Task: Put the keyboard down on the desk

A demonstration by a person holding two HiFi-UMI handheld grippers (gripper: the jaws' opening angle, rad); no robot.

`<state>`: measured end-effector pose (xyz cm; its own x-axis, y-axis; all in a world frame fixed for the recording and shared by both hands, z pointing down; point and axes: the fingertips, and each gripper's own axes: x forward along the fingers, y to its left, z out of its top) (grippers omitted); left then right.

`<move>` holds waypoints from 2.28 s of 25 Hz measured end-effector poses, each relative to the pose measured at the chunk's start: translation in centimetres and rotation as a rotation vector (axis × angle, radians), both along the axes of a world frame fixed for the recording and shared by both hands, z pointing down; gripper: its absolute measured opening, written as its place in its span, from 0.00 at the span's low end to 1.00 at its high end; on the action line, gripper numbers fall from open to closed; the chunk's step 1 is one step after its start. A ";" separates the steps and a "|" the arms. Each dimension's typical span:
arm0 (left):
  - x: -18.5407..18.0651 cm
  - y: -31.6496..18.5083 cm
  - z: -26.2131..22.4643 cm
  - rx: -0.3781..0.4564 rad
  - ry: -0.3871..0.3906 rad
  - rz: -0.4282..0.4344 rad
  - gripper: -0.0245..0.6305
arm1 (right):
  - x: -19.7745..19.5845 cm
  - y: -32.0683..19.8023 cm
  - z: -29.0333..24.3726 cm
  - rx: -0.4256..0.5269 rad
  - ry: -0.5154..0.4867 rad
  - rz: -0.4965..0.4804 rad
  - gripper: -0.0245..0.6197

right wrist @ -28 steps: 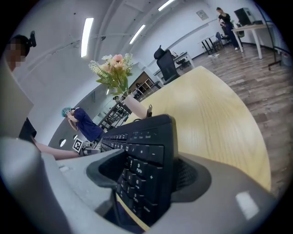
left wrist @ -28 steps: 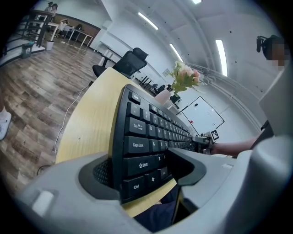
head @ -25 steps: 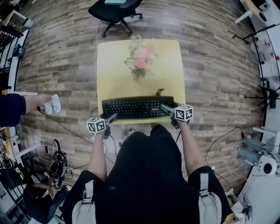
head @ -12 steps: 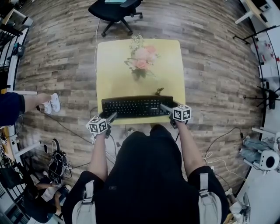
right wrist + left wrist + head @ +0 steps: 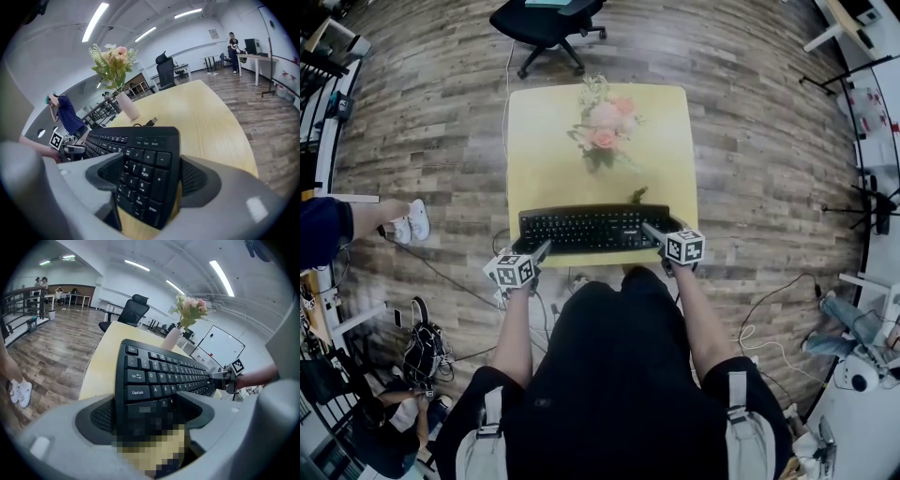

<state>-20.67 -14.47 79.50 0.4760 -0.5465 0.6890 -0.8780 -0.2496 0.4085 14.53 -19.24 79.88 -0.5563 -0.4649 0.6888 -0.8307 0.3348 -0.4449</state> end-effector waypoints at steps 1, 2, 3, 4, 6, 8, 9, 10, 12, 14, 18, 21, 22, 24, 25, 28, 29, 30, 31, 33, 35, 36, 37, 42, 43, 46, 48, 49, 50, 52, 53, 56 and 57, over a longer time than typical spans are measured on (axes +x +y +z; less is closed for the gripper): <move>0.0 0.0 0.0 0.000 -0.006 -0.002 0.60 | 0.0 0.0 0.0 0.002 0.006 0.003 0.61; -0.1 0.0 0.0 0.001 -0.016 -0.005 0.60 | 0.0 -0.1 0.1 0.003 0.013 0.006 0.61; -0.2 0.0 0.1 0.002 -0.032 -0.007 0.61 | 0.0 -0.1 0.1 0.005 0.019 0.008 0.61; -0.3 0.0 0.2 0.004 -0.055 -0.009 0.61 | 0.0 -0.1 0.1 0.007 0.025 0.009 0.61; -0.4 0.1 0.3 0.008 -0.105 -0.015 0.63 | 0.0 0.0 0.2 0.009 0.038 0.011 0.61; -0.5 0.1 0.4 0.013 -0.148 -0.019 0.64 | 0.1 0.1 0.2 0.011 0.052 0.015 0.61; -0.4 0.1 0.4 0.019 -0.165 -0.018 0.63 | 0.1 0.1 0.2 0.013 0.058 0.016 0.61; -0.4 0.1 0.3 0.024 -0.175 -0.016 0.63 | 0.1 0.0 0.2 0.015 0.059 0.017 0.61; -0.4 0.1 0.3 0.027 -0.178 -0.013 0.63 | 0.1 0.0 0.2 0.019 0.060 0.019 0.62; -0.4 0.1 0.3 0.027 -0.174 -0.012 0.63 | 0.2 0.1 0.3 0.022 0.063 0.018 0.62; -0.5 0.1 0.2 0.031 -0.168 -0.021 0.63 | 0.2 0.0 0.1 0.025 0.063 0.016 0.62; -0.5 0.0 0.3 0.034 -0.162 -0.023 0.63 | 0.6 -0.1 -0.4 0.048 0.068 0.021 0.62; -0.5 0.0 0.2 0.034 -0.161 -0.023 0.63 | 0.8 -0.2 -0.5 0.058 0.075 0.023 0.62; -0.5 0.1 0.2 0.033 -0.162 -0.024 0.63 | 1.3 -0.1 -0.9 0.072 0.083 0.024 0.62; -0.6 0.2 0.2 0.033 -0.163 -0.026 0.63 | 1.6 -0.1 -1.1 0.079 0.087 0.024 0.62; -0.6 0.6 0.1 0.031 -0.163 -0.035 0.63 | 2.3 0.2 -1.8 0.102 0.087 0.026 0.62; -0.7 0.7 -0.1 0.032 -0.162 -0.043 0.63 | 2.3 0.4 -2.1 0.106 0.077 0.025 0.62; -0.8 0.8 -0.2 0.035 -0.158 -0.056 0.63 | 2.3 0.6 -2.3 0.108 0.066 0.019 0.62; -1.0 0.9 -0.4 0.040 -0.150 -0.073 0.63 | 2.1 0.9 -2.4 0.109 0.063 0.011 0.62; -1.4 1.0 -0.8 0.051 -0.135 -0.101 0.63 | 2.1 1.6 -2.5 0.120 0.085 -0.008 0.62; -1.4 1.2 -1.1 0.063 -0.132 -0.103 0.63 | 2.1 2.2 -2.6 0.132 0.102 -0.017 0.62; -1.4 1.3 -1.2 0.069 -0.134 -0.100 0.63 | 2.0 2.5 -2.7 0.137 0.101 -0.019 0.62; -1.5 1.3 -1.4 0.076 -0.135 -0.100 0.63 | 2.0 2.7 -2.8 0.143 0.097 -0.021 0.61; -0.8 1.7 -2.8 0.121 -0.123 -0.082 0.63 | 2.0 4.0 -4.2 0.174 0.077 -0.032 0.53; -0.6 1.8 -3.1 0.133 -0.121 -0.071 0.62 | 1.9 4.3 -4.5 0.183 0.073 -0.039 0.46; 0.1 2.4 -3.9 0.164 -0.130 -0.035 0.52 | 1.9 5.4 -5.4 0.217 0.083 -0.064 0.27; 0.4 3.0 -4.4 0.181 -0.136 -0.014 0.38 | 1.8 6.2 -5.7 0.235 0.104 -0.079 0.19; 0.5 3.3 -4.6 0.187 -0.130 -0.004 0.31 | 1.7 6.6 -5.8 0.239 0.110 -0.085 0.18; 0.7 3.7 -4.8 0.191 -0.120 0.006 0.25 | 1.6 7.0 -5.8 0.241 0.113 -0.091 0.15; 1.1 4.3 -5.0 0.192 -0.097 0.024 0.13 | 1.4 7.6 -5.9 0.245 0.116 -0.099 0.12; 1.2 4.7 -5.1 0.191 -0.087 0.030 0.10 | 1.4 7.9 -5.9 0.247 0.119 -0.101 0.12; 1.6 5.5 -5.2 0.187 -0.064 0.043 0.05 | 1.6 8.7 -6.1 0.256 0.132 -0.098 0.11; 1.6 5.7 -5.3 0.189 -0.058 0.046 0.05 | 1.6 8.9 -6.1 0.257 0.134 -0.095 0.11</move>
